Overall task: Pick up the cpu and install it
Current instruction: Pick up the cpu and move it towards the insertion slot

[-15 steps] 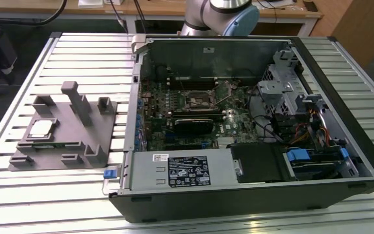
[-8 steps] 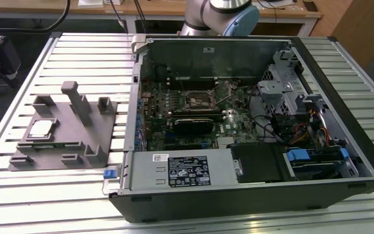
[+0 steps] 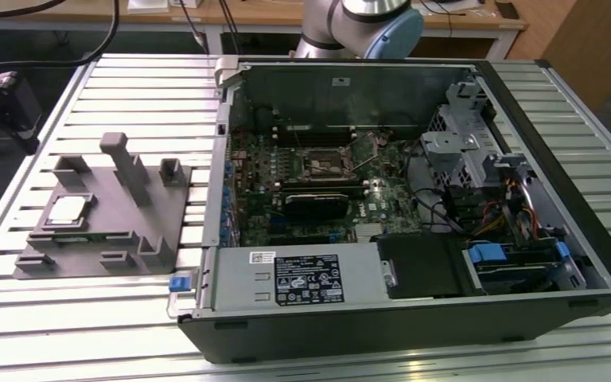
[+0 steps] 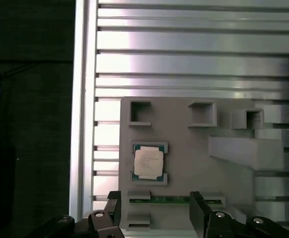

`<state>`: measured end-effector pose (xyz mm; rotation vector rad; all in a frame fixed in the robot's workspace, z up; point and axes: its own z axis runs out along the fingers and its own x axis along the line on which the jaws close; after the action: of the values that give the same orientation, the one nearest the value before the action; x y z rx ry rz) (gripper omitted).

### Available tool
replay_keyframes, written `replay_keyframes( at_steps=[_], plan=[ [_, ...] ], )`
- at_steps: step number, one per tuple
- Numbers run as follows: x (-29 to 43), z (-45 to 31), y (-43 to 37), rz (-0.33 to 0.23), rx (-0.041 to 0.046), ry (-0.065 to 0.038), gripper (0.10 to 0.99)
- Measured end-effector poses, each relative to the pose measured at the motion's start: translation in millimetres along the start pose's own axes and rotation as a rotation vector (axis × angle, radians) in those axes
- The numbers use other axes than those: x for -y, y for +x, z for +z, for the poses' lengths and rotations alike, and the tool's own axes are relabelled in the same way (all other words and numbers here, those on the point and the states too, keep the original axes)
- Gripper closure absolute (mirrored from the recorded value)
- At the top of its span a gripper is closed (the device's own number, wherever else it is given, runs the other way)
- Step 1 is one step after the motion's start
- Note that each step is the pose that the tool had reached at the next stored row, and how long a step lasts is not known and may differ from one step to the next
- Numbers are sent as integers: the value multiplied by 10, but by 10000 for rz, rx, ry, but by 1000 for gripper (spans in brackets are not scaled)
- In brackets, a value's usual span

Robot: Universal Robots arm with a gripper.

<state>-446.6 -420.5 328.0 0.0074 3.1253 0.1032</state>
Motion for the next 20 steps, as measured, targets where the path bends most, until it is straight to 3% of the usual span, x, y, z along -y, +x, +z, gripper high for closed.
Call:
replay_keyframes(
  at_steps=[20],
  plan=[
    [20, 361, -15, 6, -102, 2, 427]
  ],
)
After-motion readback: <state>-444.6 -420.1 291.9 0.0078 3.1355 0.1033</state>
